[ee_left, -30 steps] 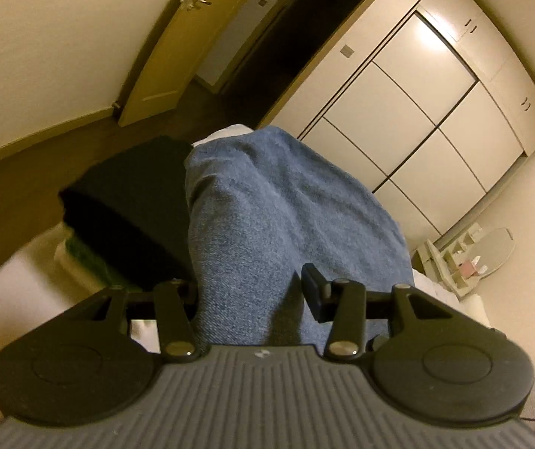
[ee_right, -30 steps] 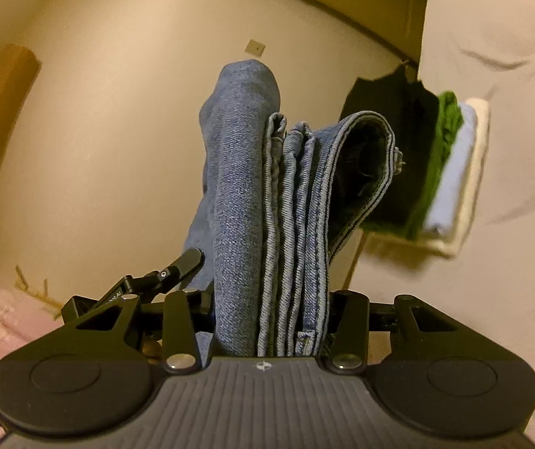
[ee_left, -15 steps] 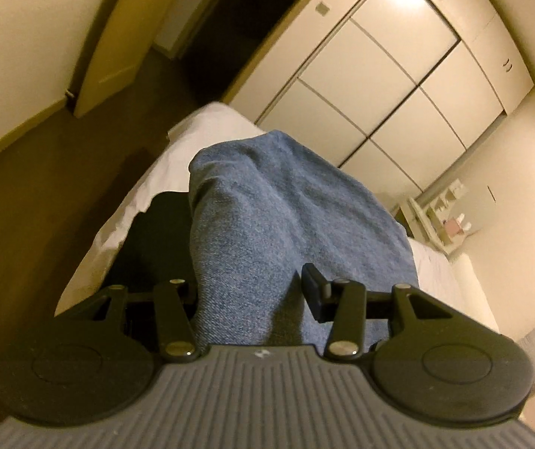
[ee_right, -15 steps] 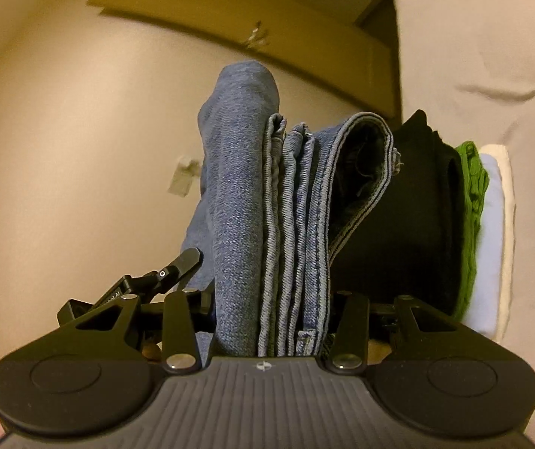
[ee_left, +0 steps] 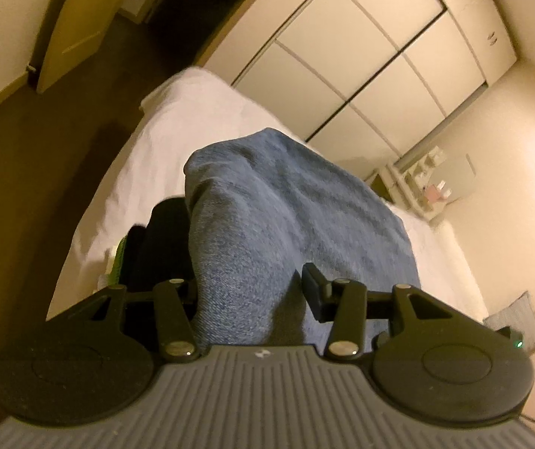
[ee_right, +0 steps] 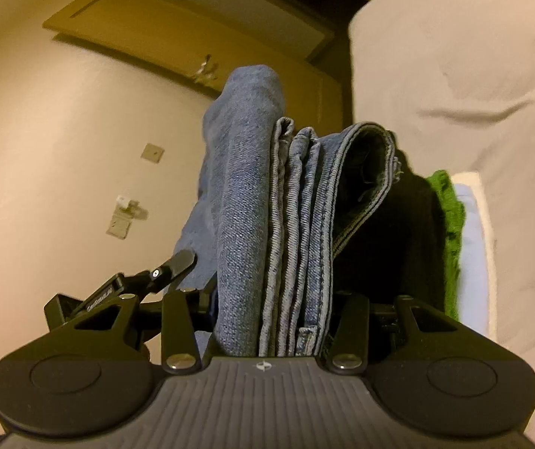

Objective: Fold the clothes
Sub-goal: 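Carry the folded jeans with both tools to the stack of folded clothes, then lower the jeans onto the clothes stack and open both tools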

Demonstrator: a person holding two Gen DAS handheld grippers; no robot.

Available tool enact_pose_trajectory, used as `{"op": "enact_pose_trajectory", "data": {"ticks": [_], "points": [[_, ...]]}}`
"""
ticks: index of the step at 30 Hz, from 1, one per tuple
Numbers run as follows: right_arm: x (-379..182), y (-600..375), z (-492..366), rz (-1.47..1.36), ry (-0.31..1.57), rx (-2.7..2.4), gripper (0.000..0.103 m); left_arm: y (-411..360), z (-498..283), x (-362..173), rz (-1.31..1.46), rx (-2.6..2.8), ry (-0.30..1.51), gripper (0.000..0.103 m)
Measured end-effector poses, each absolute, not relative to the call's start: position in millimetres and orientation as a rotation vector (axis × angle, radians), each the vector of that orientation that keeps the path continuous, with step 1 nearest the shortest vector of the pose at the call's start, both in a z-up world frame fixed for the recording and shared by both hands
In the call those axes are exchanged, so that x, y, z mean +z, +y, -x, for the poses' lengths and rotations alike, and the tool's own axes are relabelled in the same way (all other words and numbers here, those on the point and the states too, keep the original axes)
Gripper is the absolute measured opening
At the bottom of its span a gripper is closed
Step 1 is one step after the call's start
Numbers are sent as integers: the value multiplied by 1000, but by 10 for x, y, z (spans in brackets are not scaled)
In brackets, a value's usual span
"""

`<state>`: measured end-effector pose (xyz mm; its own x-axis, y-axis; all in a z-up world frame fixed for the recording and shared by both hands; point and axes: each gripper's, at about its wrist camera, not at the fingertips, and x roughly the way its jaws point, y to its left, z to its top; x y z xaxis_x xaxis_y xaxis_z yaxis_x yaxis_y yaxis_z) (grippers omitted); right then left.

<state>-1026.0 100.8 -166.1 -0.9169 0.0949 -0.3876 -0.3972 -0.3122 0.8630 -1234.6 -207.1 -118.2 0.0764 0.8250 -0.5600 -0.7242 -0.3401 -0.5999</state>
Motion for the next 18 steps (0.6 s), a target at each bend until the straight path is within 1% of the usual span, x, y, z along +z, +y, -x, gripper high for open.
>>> {"op": "enact_pose_trajectory", "data": {"ticks": [2,3,4,6,9,10,11,13,14,15,16,17,18], "points": [[-1749,1022,10296,435,1596,2243,48,-1991,12367,-1370,1123,1587,-79,44],[-1771,1006,10302,472,1569,2224,54,-1977,12374,-1442,1140,1588,-63,47],[-1786,984,10303,508,1541,2208,59,-1970,12380,-1508,1155,1590,-50,47],[-1736,931,10288,560,1479,2200,64,-1975,12356,-1502,1145,1594,-48,50],[-1588,854,10197,591,1380,2204,69,-1983,12397,-1425,1119,1624,20,50],[-1532,847,10156,590,1344,2202,72,-1993,12398,-1397,1109,1644,50,50],[-1452,840,10089,583,1303,2203,73,-2032,12375,-1359,1093,1667,74,48],[-1321,807,9979,553,1211,2216,73,-2132,12286,-1210,1036,1739,114,46],[-1226,787,9928,536,1138,2223,73,-2182,12247,-1112,1000,1772,131,46],[-1137,755,9887,523,1061,2239,71,-2156,12218,-1103,988,1777,146,46],[-1059,742,9893,517,980,2259,62,-2112,12190,-1115,982,1776,161,46],[-997,724,9930,518,892,2282,57,-2067,12163,-1127,975,1775,176,46],[-972,717,9975,518,845,2307,49,-2023,12135,-1140,969,1774,191,46]]}}
